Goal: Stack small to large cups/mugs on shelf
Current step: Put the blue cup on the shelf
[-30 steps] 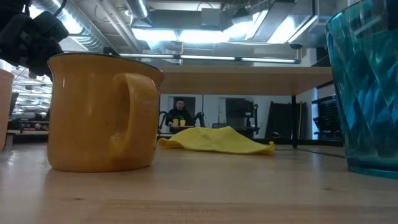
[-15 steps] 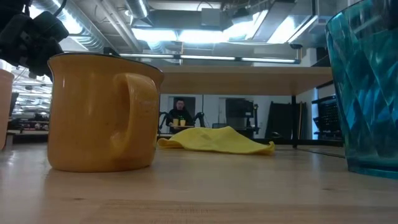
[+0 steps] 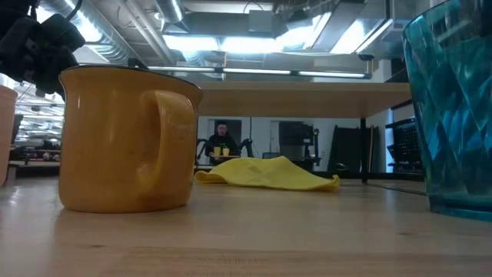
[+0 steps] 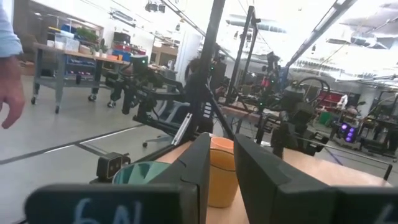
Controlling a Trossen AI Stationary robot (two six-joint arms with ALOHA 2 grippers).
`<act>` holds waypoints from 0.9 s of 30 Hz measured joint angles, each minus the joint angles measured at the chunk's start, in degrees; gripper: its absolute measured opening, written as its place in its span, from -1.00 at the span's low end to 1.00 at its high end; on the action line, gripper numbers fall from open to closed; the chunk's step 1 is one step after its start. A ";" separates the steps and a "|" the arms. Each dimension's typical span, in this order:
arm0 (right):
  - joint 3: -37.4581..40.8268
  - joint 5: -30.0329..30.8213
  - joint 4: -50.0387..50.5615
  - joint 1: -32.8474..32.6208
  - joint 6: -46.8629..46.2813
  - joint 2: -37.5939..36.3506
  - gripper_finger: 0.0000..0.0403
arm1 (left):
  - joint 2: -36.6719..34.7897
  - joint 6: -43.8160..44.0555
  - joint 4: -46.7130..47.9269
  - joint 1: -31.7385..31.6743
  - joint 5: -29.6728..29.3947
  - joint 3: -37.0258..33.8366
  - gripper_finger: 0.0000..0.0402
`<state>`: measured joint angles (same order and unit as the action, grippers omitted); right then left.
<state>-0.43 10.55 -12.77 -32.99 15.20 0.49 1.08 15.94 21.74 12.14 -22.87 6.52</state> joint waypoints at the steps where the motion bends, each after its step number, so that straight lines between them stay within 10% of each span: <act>1: 0.00 0.00 0.04 -0.01 0.02 0.00 -0.63 | -0.01 0.00 0.01 -0.01 0.00 0.01 -0.61; 17: -0.04 3.16 -15.69 0.00 -38.79 0.17 -0.63 | -0.02 0.00 -0.02 0.00 0.00 -0.02 -0.61; 27: -21.36 2.47 -4.72 0.00 -26.71 12.05 -0.63 | -0.02 0.00 -0.22 0.01 0.04 -0.02 -0.61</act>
<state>-21.78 13.01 -17.50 -32.99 -11.50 12.54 1.06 15.94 21.52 12.14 -22.83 6.50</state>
